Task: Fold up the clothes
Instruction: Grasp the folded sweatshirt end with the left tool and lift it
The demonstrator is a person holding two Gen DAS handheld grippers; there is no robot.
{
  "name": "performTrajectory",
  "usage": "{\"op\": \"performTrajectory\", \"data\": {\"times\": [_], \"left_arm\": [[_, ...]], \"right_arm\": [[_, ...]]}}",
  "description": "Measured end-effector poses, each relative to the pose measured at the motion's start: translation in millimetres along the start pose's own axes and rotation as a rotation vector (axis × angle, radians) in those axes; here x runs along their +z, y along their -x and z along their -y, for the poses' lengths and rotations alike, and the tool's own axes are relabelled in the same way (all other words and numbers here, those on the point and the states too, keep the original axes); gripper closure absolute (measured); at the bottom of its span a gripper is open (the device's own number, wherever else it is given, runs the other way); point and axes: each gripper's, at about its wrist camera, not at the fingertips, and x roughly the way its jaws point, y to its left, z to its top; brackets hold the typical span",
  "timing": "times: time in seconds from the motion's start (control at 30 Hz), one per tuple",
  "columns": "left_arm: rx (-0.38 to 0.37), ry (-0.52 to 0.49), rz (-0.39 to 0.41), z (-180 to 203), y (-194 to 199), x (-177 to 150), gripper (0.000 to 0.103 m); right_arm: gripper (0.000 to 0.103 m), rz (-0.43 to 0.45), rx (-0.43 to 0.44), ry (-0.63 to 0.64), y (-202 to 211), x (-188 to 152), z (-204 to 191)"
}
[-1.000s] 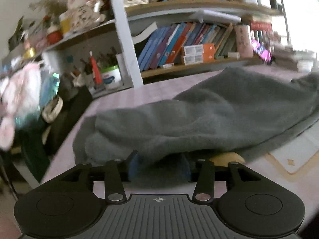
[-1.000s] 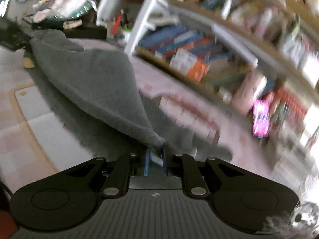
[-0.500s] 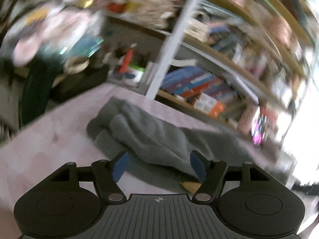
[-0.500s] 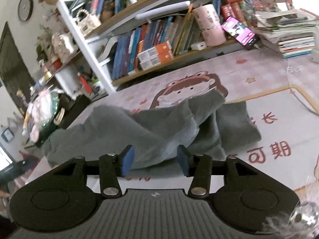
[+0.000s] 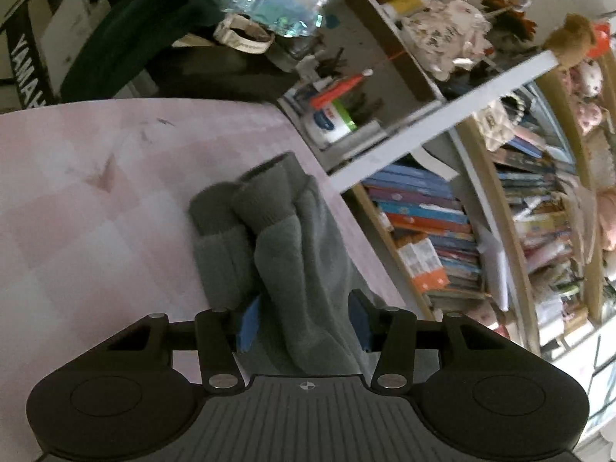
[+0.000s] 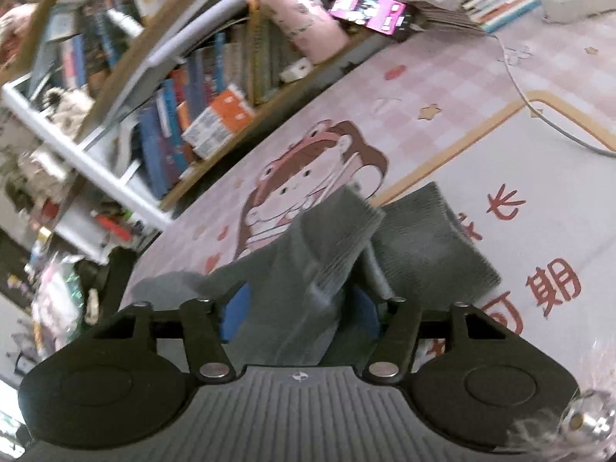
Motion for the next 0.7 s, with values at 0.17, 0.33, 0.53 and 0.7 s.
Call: {"op": "performTrajectory", "data": {"times": [0.17, 0.33, 0.53, 0.7], "left_arm": [[-0.002, 0.008, 0.030, -5, -12, 6, 0.097], [-0.043, -0.058, 0.078, -1, 4, -1, 0.097], [-0.039, -0.022, 0.052, -21, 9, -9, 0.097], [-0.020, -0.030, 0.038, -17, 5, -9, 0.096]], "right_arm": [[0.094, 0.026, -0.045, -0.039, -15, 21, 2], [0.097, 0.337, 0.029, 0.249, 45, 41, -52], [0.097, 0.246, -0.100, 0.206, 50, 17, -14], [0.091, 0.116, -0.137, 0.077, 19, -1, 42]]}}
